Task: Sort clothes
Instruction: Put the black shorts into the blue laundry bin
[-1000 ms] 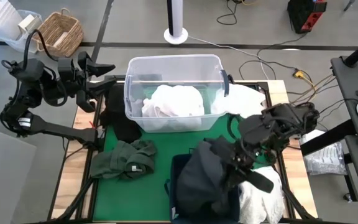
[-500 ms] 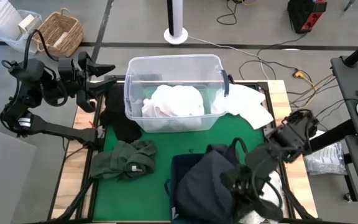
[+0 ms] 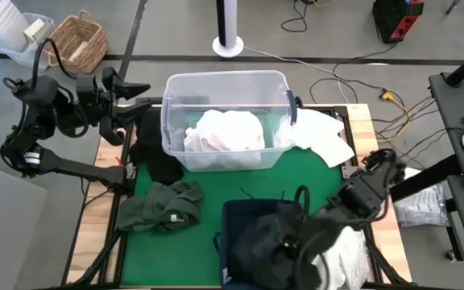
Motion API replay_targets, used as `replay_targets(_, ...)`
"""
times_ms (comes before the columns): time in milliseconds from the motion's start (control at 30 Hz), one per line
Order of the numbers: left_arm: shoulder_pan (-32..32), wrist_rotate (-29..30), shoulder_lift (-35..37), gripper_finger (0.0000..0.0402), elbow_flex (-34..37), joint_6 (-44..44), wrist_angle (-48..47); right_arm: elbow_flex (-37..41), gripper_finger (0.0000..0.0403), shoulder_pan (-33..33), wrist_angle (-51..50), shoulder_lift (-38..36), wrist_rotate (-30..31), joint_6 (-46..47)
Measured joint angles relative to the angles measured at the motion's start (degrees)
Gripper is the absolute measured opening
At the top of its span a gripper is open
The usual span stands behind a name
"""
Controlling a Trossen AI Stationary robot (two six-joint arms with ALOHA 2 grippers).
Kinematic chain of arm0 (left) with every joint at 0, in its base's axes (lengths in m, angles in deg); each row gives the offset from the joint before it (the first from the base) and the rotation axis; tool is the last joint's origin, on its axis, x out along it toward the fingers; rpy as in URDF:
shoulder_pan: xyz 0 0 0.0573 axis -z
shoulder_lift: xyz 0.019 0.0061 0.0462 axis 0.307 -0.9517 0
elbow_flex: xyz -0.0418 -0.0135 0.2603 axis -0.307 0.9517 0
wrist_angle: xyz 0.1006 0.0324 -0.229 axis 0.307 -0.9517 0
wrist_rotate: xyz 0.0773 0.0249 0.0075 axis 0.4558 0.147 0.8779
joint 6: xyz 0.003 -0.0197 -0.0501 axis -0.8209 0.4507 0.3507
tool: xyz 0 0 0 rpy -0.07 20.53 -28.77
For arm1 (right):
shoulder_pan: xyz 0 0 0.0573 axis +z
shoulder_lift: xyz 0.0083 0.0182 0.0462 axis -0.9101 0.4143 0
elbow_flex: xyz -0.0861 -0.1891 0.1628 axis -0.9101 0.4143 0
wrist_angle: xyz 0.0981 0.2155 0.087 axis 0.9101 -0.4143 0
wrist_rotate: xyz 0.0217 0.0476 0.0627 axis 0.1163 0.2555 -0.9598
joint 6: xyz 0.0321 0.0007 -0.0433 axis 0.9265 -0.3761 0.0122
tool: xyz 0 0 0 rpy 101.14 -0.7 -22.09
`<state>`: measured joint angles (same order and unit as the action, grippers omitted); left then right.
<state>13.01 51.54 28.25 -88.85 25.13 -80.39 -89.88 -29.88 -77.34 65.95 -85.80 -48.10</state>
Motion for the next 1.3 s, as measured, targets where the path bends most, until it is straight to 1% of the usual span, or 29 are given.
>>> replay_targets(67, 0.0, 0.0, 0.0, 0.0232, 0.0, 0.4, 0.0, 0.0, 0.0009, -0.8, -1.5, 0.9, 2.6, -3.6)
replay_targets(133, 0.0, 0.0, -0.1, 0.0232, 0.0, 0.4, 0.0, 0.0, 0.0009, -1.7, -0.3, 1.8, 3.9, -7.6)
replay_targets(267, 0.0, 0.0, -0.3, 0.0232, 0.0, 0.4, 0.5, 0.0, 0.0009, -4.0, 2.2, 2.0, 4.0, -15.4)
replay_targets(400, 0.0, 0.0, -0.6, 0.0232, 0.0, 0.4, 0.6, 0.0, 0.0009, -7.0, 1.6, 1.5, 4.9, -21.3)
replay_targets(567, 0.0, 0.0, -0.9, 0.0232, 0.0, 0.6, 0.6, 1.3, 0.0009, -10.6, 2.0, 1.6, 9.1, -27.2)
replay_targets(667, 0.0, 0.0, -0.8, 0.0232, 0.0, 0.7, 0.6, 3.7, 0.0009, -12.0, 2.4, 1.7, 12.9, -29.7)
replay_targets(800, 0.0, 0.0, -0.8, 0.0232, 0.0, 0.7, 0.6, 10.2, 0.0009, -13.2, 5.0, 1.6, 15.8, -30.7)
replay_targets(933, 0.0, 0.0, -0.6, 0.0232, 0.0, 0.7, 0.6, 18.9, 0.0009, -13.6, 11.1, 0.2, 15.8, -29.8)
replay_targets(1000, 0.0, 0.0, -0.5, 0.0232, 0.0, 0.7, 0.6, 23.7, 0.0009, -13.6, 15.2, -1.1, 14.5, -28.6)
replay_targets(1100, 0.0, 0.0, -0.4, 0.0232, 0.0, 0.7, 0.5, 31.8, 0.0009, -13.6, 22.7, -4.1, 12.6, -25.3)
replay_targets(1200, 0.0, 0.0, -0.4, 0.0232, 0.0, 0.7, 0.4, 40.4, 0.0009, -13.5, 31.2, -8.0, 11.9, -20.9)
replay_targets(1300, 0.0, 0.0, -0.3, 0.0232, 0.0, 0.7, 0.4, 48.7, 0.0009, -13.3, 36.0, -11.6, 11.8, -16.4)
